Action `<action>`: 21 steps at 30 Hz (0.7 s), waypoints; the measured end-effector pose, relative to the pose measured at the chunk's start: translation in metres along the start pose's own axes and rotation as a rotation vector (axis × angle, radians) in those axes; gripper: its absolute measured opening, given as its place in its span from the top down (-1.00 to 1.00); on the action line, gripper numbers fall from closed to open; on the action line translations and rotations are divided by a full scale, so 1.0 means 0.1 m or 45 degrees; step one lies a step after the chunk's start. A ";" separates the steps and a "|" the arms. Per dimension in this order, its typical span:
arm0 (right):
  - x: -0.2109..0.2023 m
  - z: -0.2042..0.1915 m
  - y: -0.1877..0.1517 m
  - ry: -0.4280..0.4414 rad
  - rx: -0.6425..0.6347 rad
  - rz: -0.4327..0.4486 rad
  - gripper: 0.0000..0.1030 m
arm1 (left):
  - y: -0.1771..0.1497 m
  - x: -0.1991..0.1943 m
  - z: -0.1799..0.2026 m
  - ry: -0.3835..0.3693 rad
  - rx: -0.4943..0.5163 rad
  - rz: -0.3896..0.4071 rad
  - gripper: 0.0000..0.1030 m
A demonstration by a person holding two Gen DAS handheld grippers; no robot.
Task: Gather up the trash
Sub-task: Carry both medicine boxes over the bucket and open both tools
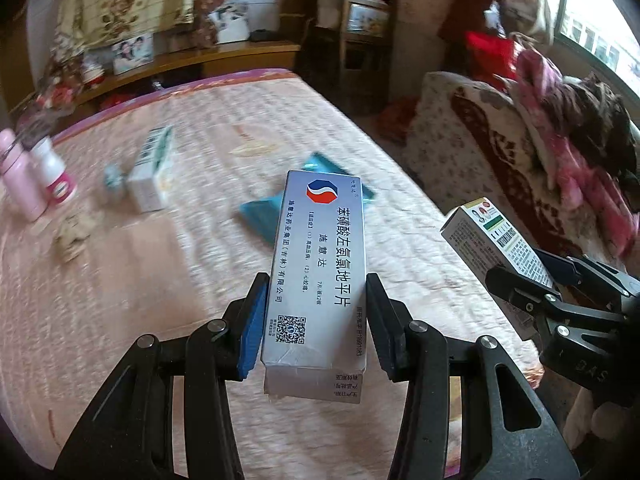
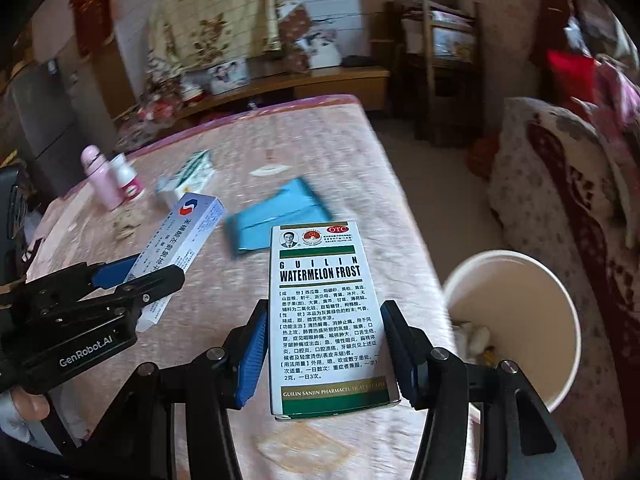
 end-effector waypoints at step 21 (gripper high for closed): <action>-0.11 1.15 -0.27 -0.125 0.250 -0.014 -0.03 | 0.28 0.39 1.12 -0.132 0.204 -0.066 0.13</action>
Point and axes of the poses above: each gripper's, at about its wrist camera, not at the fingertips, and x roughly the way its jaws point, z to its right, y to its top, the point moved 1 cm from there along x, roughly the way its jaws point, and after that the axes turned 11 degrees about -z, right-handed, at the moved point
